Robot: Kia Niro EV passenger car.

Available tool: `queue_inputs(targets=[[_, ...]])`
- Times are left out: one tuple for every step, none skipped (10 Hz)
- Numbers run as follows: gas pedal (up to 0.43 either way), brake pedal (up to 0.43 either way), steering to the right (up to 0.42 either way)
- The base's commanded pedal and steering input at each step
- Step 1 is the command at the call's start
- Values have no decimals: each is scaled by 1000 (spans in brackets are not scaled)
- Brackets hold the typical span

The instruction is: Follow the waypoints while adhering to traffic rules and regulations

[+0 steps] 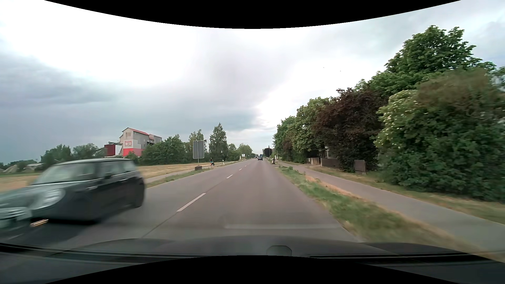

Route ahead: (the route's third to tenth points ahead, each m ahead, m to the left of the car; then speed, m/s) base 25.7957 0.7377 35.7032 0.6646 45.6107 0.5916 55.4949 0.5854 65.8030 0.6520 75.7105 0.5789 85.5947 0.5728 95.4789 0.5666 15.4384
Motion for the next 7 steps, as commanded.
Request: queue_inputs(targets=[[169,0,-1],[169,0,-2],[169,0,-3],[169,0,-4],[169,0,-4],[169,0,-4],[169,0,-4]])
